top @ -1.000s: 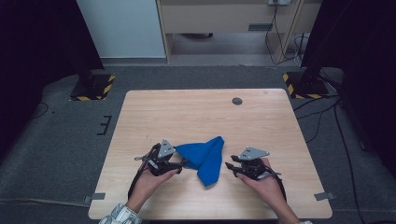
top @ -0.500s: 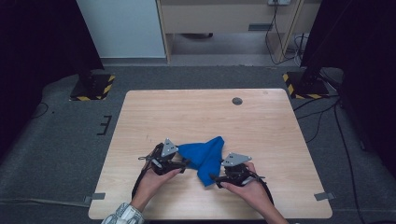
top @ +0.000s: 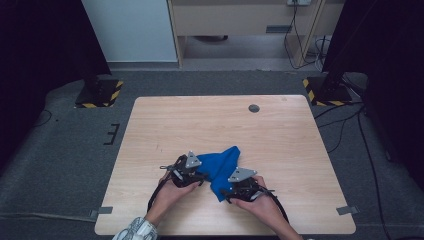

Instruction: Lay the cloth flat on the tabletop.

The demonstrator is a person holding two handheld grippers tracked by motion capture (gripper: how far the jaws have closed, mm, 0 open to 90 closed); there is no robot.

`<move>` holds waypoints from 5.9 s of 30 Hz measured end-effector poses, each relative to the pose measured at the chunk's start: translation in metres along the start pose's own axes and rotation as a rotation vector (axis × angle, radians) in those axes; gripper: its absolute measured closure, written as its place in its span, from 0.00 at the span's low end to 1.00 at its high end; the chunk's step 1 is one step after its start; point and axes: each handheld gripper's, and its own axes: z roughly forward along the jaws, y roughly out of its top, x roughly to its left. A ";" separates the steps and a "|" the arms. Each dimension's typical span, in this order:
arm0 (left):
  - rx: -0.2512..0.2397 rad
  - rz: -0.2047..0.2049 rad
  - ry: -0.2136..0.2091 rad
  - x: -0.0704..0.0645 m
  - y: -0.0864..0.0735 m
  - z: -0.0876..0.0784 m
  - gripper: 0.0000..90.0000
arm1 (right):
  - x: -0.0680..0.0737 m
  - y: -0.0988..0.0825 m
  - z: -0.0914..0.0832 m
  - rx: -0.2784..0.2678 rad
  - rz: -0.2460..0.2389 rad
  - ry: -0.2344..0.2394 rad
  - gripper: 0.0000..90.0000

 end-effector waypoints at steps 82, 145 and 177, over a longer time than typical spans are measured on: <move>-0.086 0.031 -0.053 -0.030 0.007 -0.003 0.44 | -0.059 -0.007 -0.033 -0.061 0.138 -0.155 0.92; -0.197 -0.011 0.024 -0.003 0.011 -0.027 0.93 | -0.095 -0.030 -0.049 0.014 0.249 -0.195 0.96; -0.158 -0.108 0.169 0.038 -0.010 -0.028 0.48 | -0.069 -0.012 -0.044 -0.094 0.177 -0.154 0.49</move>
